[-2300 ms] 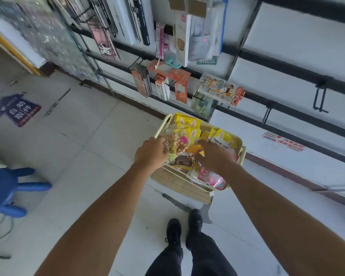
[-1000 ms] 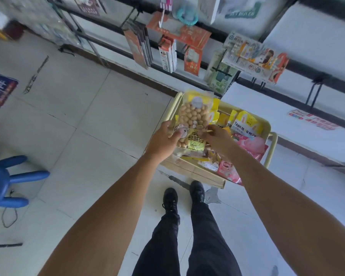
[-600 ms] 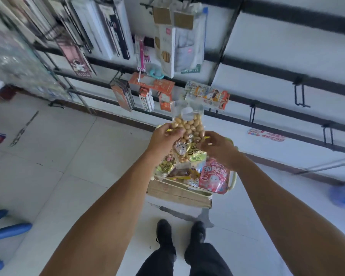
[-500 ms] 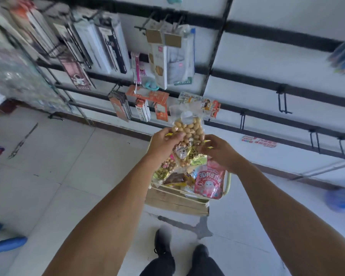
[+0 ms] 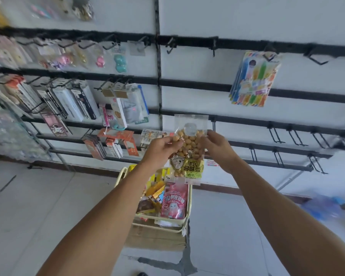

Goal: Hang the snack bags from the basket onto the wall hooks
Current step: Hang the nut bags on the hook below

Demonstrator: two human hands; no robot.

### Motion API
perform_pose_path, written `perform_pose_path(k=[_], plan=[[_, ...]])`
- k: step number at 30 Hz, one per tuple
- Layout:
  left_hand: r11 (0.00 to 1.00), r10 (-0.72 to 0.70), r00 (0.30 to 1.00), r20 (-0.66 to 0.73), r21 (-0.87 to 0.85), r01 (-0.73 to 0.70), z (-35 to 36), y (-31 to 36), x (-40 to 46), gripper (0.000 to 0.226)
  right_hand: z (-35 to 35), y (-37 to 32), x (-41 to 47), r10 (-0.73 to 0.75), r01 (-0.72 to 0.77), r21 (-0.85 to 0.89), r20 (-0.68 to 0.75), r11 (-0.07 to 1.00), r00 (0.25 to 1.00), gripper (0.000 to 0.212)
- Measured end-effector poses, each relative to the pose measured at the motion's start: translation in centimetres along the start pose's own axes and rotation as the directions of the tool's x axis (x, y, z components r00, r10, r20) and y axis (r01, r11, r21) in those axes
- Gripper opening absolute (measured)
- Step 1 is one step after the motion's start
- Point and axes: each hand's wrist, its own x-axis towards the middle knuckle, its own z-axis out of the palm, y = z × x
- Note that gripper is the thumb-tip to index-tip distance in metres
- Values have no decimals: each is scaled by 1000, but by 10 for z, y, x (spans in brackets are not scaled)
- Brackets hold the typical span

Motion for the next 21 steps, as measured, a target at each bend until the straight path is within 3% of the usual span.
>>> perform_pose_path(k=[7,14,21], plan=[[991,108,992,63,68,-112,69,57,-13,41,-76,-9,-42,-20,27,58,-118,998,993,16],[984,156,988,-14,-81,-157,132,103,-5,15,-125,-20,-68,-50,57,67,-97,996,994,22],[974,225,971,77,-34,-223,174,133,24,21,-169,-26,-57,-143,138,-36,-296,990,945,27]])
